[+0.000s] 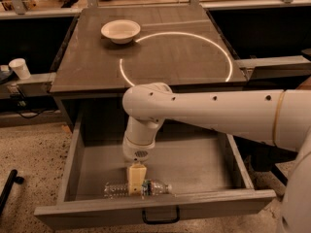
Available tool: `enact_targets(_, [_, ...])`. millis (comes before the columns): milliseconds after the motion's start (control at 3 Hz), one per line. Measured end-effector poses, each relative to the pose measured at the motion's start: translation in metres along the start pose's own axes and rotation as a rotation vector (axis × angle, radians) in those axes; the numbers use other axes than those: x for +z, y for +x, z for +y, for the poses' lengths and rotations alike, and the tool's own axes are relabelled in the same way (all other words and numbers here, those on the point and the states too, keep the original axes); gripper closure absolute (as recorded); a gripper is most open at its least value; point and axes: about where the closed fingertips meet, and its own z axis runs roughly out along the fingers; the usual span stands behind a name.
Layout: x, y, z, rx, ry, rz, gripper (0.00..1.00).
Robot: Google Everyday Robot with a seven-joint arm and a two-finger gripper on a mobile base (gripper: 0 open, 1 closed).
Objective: Pick water bottle from top drawer and place on counter
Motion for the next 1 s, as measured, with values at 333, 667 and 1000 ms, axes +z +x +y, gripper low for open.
enact_targets(333, [0.014,0.001,-0.006,0.001,0.009,-0.013,0.27])
enact_targets(667, [0.024,0.007,-0.011,0.014,0.026,-0.022,0.32])
enact_targets(1000, [0.017,0.014,-0.014,0.027,0.059,-0.014,0.62])
